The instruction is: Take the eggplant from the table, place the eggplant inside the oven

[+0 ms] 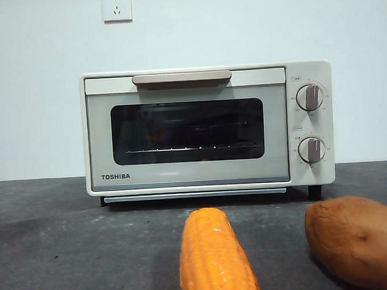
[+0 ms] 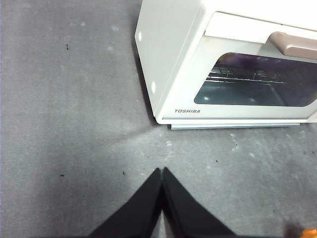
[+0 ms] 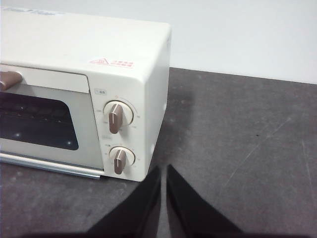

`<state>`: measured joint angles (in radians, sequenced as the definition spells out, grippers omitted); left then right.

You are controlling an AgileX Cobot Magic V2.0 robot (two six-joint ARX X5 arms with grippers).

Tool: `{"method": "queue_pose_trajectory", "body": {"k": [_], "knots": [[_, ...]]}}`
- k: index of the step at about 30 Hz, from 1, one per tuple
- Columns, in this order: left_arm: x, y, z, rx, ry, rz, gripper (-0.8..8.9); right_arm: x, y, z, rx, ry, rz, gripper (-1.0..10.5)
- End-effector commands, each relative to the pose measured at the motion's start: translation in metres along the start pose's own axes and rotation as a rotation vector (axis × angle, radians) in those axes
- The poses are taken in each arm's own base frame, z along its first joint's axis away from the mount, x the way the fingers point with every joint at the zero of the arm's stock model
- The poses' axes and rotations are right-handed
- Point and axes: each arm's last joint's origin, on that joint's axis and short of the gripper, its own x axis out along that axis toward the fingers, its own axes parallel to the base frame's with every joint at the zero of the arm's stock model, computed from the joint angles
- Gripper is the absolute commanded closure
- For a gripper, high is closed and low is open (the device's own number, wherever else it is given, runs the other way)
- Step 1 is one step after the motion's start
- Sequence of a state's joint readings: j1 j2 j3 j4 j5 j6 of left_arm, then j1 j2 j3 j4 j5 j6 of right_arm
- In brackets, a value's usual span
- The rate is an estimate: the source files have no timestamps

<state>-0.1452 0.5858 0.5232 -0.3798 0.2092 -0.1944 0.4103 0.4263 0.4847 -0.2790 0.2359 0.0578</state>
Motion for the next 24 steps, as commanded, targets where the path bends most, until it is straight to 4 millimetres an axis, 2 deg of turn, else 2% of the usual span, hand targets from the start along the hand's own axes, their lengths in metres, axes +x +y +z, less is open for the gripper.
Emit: {"method": "queue_pose_trajectory", "body": {"k": [1,5,8,11,17,24], "knots": [[-0.012,-0.003,0.001,0.021,-0.042,0.003,8.08,-0.001,0.0,0.003,0.015,-0.014,0.004,9.4],[-0.039,-0.005,0.0,0.236,-0.191,0.04,8.08,-0.001,0.0,0.003,0.015,-0.013,0.004,9.4],[-0.053,-0.004,-0.008,0.302,-0.289,0.074,8.08,-0.001,0.0,0.003,0.015,-0.013,0.004,9.4],[-0.057,0.001,-0.019,0.337,-0.381,0.153,8.07,-0.001,0.0,0.003,0.015,-0.013,0.004,9.4],[-0.042,0.018,-0.048,0.341,-0.496,0.264,8.08,-0.001,0.0,0.003,0.015,-0.014,0.004,9.4],[-0.014,0.034,-0.08,0.314,-0.391,0.283,8.08,-0.001,0.0,0.003,0.016,-0.016,0.004,9.4]]}}
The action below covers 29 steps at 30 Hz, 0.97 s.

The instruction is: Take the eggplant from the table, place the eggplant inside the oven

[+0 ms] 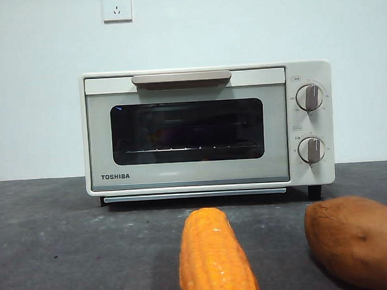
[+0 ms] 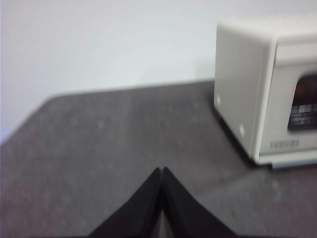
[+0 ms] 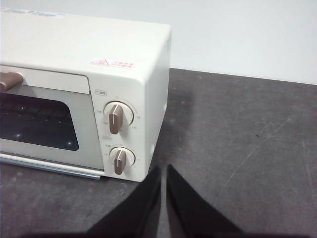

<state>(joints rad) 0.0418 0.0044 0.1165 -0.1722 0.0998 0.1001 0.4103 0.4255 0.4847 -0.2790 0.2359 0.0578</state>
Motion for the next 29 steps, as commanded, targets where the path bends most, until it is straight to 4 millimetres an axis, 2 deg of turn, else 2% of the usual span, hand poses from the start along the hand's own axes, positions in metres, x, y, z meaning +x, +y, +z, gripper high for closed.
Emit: {"method": "queue_pose_trajectory", "body": {"k": [1,6,29], "knots": [[0.003,0.0,-0.01,0.014,0.019,0.004,8.08,0.0,0.001,0.003,0.016,-0.017,0.004,9.4],[0.007,-0.002,-0.024,0.008,0.065,-0.006,8.08,0.0,0.001,0.003,0.017,-0.02,0.004,9.4],[0.009,-0.002,-0.034,0.007,0.076,-0.009,8.08,0.0,0.001,0.003,0.017,-0.02,0.004,9.4]]}}
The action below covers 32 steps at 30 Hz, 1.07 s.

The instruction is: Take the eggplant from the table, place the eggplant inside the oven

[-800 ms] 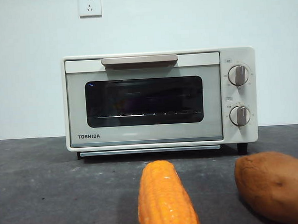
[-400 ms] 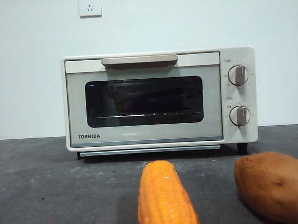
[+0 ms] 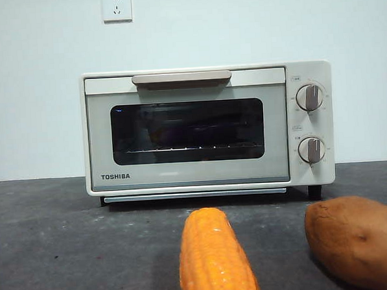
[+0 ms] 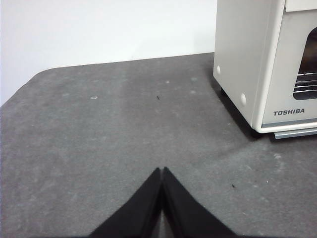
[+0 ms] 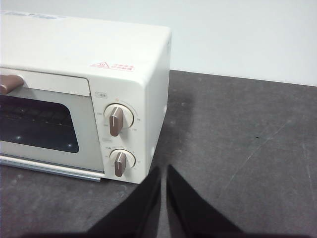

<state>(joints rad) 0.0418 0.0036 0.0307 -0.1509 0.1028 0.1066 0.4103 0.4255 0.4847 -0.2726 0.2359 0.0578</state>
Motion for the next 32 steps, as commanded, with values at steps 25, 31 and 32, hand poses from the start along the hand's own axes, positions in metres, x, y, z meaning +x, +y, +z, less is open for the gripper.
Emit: {"method": "queue_pose_trajectory", "body": {"k": [25,31,32], "knots": [[0.002,0.0,-0.008,0.007,0.014,0.0,8.08,-0.01,-0.006,0.006,-0.017,-0.066,-0.09,9.4],[0.002,0.0,-0.008,0.007,0.014,0.001,8.08,-0.025,-0.022,-0.003,-0.024,-0.105,-0.145,9.4],[0.002,0.0,-0.008,0.007,0.014,0.0,8.07,-0.026,-0.025,-0.007,-0.018,-0.113,-0.155,9.4]]}}
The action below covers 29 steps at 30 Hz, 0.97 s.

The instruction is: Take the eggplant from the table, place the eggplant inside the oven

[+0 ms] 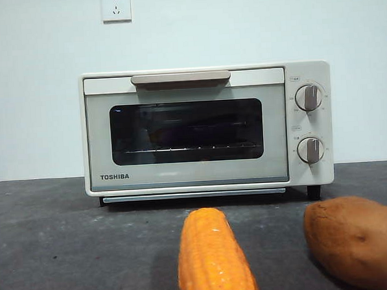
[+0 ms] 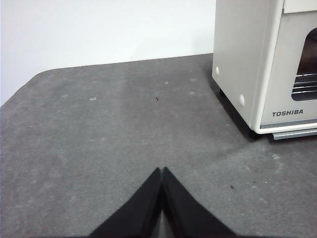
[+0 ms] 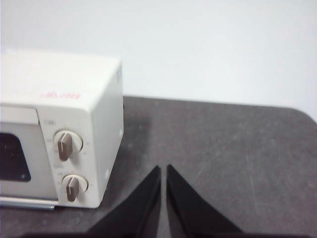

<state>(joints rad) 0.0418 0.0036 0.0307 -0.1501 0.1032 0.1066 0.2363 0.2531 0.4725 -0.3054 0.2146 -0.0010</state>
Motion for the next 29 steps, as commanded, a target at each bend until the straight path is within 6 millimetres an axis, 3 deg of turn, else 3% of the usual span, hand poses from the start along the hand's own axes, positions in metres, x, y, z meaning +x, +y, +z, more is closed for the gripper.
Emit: {"method": "queue_pose_trajectory", "body": {"k": [1,15,25,29], "knots": [[0.002,0.0,-0.008,0.006,0.015,0.001,8.08,-0.001,-0.006,-0.012,-0.01,0.001,-0.024,9.4],[0.002,0.0,-0.008,0.006,0.014,0.0,8.08,0.009,-0.012,-0.092,0.013,0.059,-0.031,9.4],[0.002,0.0,-0.008,0.006,0.014,0.0,8.08,0.021,-0.01,-0.123,0.019,0.094,0.022,9.4],[0.002,0.0,-0.008,0.007,0.014,0.001,8.08,0.021,-0.009,-0.122,0.023,0.081,0.052,9.4]]}}
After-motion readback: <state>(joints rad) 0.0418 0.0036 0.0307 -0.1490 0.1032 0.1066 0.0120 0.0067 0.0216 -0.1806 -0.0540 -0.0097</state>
